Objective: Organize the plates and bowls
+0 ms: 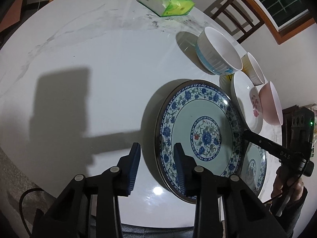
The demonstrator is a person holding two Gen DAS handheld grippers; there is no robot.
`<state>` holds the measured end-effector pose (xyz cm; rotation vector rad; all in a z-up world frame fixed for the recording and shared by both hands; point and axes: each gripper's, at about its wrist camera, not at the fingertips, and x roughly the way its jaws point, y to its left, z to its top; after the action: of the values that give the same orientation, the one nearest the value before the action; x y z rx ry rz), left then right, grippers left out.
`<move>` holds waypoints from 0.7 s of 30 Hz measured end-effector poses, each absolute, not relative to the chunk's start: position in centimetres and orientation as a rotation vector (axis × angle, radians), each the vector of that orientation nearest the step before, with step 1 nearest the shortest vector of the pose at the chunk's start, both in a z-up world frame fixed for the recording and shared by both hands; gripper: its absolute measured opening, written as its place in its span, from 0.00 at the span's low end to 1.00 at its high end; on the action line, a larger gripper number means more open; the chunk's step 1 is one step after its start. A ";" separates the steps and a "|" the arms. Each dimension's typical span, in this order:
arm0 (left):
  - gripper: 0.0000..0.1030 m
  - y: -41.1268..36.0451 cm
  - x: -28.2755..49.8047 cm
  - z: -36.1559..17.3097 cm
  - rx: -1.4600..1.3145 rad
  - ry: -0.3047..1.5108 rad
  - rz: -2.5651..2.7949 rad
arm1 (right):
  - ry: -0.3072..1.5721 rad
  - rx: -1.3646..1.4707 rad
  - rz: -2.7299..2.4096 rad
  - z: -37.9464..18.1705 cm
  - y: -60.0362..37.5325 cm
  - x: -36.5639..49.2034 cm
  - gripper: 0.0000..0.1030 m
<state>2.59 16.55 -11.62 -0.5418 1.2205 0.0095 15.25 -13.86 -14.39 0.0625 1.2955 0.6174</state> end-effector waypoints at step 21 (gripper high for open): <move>0.12 15.9 3.3 -13.1 -0.519 1.235 -0.022 | 1.295 0.063 0.627 -15.5 -14.0 15.5 0.13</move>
<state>3.25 15.86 -13.07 -0.5193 1.2346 -0.0218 15.53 -14.01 -15.47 0.0627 1.2954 0.6274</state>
